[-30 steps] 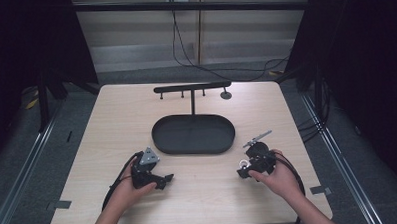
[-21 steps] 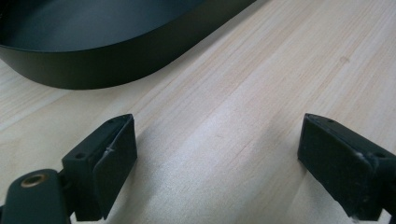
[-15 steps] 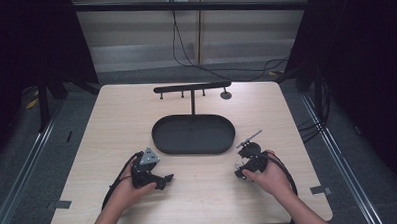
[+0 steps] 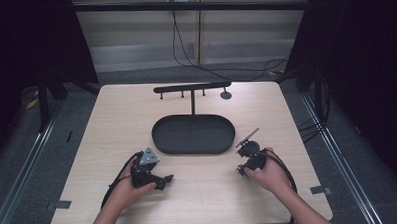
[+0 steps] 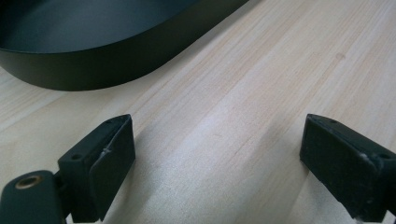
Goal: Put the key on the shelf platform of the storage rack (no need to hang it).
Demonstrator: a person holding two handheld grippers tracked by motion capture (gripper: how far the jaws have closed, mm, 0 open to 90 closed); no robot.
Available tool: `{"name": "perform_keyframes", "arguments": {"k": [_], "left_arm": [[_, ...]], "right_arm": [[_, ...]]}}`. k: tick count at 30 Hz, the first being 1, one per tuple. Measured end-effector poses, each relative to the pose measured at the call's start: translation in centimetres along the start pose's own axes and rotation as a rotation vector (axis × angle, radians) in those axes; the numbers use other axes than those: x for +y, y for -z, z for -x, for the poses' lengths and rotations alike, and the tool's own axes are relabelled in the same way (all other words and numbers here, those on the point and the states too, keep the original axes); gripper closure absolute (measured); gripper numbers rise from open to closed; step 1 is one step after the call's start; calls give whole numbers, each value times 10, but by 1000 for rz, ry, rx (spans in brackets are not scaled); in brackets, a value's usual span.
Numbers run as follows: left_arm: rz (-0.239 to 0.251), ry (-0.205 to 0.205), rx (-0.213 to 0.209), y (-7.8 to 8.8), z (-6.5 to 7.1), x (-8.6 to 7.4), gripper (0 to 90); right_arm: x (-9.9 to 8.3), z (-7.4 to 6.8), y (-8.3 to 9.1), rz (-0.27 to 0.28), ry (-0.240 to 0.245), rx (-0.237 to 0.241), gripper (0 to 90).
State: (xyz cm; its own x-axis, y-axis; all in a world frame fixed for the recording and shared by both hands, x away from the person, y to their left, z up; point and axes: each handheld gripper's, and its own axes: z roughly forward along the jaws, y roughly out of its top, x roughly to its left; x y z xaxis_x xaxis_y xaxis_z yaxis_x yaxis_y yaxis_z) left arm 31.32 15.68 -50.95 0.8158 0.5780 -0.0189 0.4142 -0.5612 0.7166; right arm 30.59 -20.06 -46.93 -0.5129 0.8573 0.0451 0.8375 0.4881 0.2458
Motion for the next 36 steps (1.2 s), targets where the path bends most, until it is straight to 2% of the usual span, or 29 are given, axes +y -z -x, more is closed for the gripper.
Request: {"name": "perform_keyframes", "arguments": {"k": [7, 14, 27, 29, 36], "left_arm": [[1, 3, -5, 0, 0, 0, 100], [-2, -2, -5, 0, 0, 0, 99], [5, 7, -6, 0, 0, 0, 97], [-3, -3, -7, 0, 0, 0, 97], [-2, -3, -8, 0, 0, 0, 96]], "right_arm": [[1, 1, 0, -2, 1, 4, 700], [2, 0, 2, -8, 22, 12, 701], [18, -3, 24, -2, 67, 31, 702], [21, -3, 27, 4, 72, 34, 702], [32, -5, 39, 16, 84, 29, 702]]}}
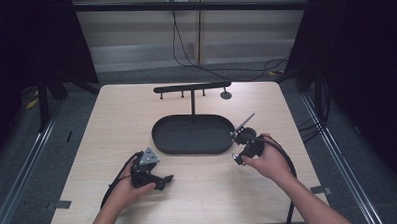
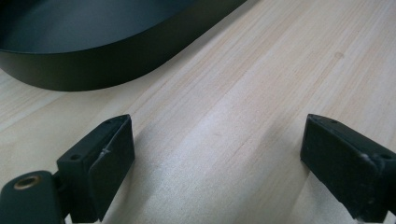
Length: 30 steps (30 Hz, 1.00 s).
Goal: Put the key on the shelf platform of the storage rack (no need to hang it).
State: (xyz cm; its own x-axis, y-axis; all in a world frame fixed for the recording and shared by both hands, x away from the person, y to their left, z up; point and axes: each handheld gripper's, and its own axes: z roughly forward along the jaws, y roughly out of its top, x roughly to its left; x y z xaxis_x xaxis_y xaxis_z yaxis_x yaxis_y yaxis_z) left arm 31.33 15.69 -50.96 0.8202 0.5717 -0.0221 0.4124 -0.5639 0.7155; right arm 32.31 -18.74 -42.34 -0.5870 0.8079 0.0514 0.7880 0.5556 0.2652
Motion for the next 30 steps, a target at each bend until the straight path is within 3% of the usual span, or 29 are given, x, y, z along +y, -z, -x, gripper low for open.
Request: {"name": "perform_keyframes", "arguments": {"k": [13, 30], "left_arm": [[2, 0, -2, 0, 0, 0, 96], [9, 9, -3, 0, 0, 0, 96]], "right_arm": [[22, -2, 10, -1, 36, -4, 702], [44, -3, 12, 6, 45, 17, 701]]}}
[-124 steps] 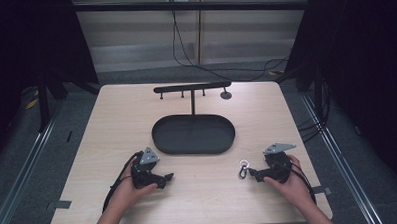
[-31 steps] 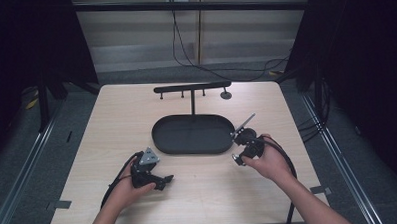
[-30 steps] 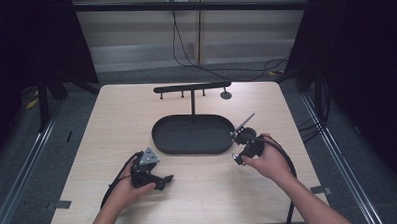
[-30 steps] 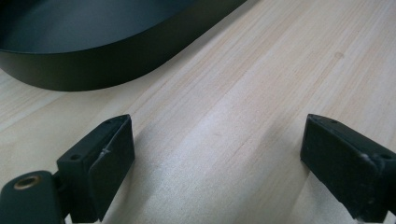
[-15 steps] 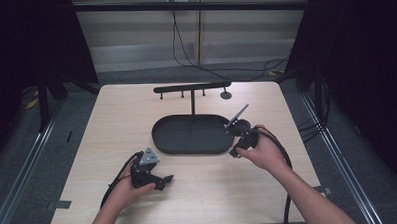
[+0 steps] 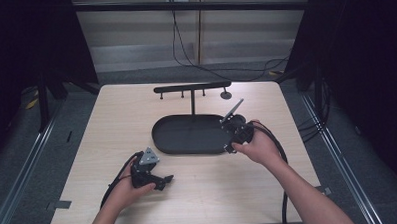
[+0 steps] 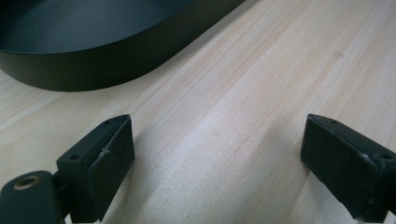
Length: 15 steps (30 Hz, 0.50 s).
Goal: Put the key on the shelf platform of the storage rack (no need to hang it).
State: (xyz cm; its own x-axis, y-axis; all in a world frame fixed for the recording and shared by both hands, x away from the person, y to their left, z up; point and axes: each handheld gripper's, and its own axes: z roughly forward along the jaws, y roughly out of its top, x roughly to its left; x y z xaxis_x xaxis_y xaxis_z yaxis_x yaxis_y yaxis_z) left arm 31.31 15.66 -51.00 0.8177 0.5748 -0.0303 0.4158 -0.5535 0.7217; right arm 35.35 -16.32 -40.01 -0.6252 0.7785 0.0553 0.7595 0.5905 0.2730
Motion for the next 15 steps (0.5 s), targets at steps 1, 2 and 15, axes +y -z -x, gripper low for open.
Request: {"name": "perform_keyframes", "arguments": {"k": [1, 2, 15], "left_arm": [[1, 0, 2, 0, 0, 0, 96], [1, 0, 2, 0, 0, 0, 96], [-1, -7, 2, 0, 0, 0, 94]], "right_arm": [[1, 0, 0, -4, 4, -7, 702], [2, 1, 1, -2, 7, -11, 701], [13, 4, 2, 8, 2, -6, 702]]}}
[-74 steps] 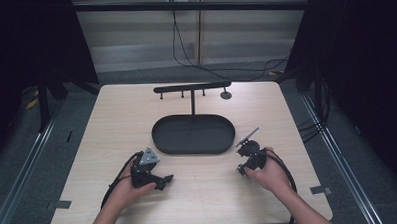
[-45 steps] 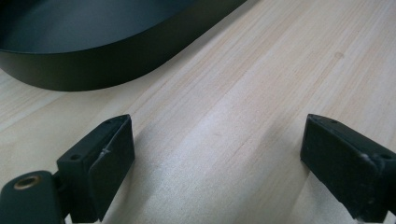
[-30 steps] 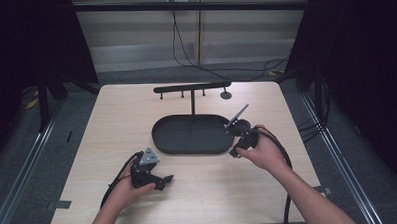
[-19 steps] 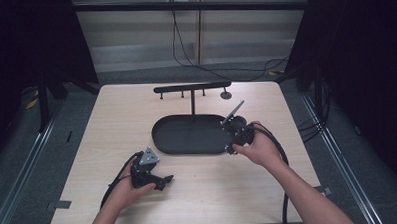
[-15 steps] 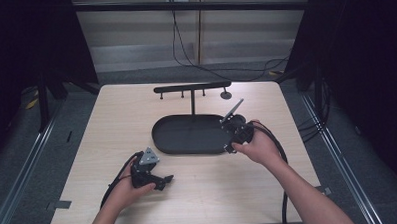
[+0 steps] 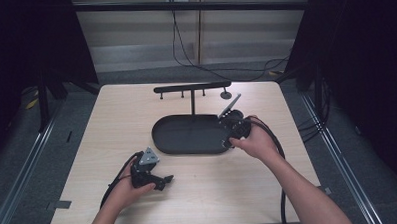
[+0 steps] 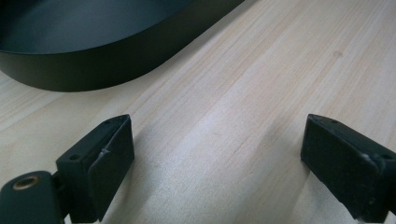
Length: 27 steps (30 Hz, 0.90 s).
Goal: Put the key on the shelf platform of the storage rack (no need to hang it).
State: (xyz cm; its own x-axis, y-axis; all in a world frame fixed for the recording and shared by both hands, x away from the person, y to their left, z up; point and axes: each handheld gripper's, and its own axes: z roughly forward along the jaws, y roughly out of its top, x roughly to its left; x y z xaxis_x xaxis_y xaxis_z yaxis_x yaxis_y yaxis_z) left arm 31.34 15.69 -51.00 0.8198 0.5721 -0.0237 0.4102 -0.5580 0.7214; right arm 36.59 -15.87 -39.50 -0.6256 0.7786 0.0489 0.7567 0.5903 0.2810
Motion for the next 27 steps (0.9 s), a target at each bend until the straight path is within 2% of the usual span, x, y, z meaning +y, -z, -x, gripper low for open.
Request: {"name": "perform_keyframes", "arguments": {"k": [12, 27], "left_arm": [[-1, -1, -4, 0, 0, 0, 93], [-1, -2, 1, 0, 0, 0, 93]], "right_arm": [[13, -3, 2, 9, 14, -3, 702], [25, 3, -11, 6, 0, 1, 702]]}}
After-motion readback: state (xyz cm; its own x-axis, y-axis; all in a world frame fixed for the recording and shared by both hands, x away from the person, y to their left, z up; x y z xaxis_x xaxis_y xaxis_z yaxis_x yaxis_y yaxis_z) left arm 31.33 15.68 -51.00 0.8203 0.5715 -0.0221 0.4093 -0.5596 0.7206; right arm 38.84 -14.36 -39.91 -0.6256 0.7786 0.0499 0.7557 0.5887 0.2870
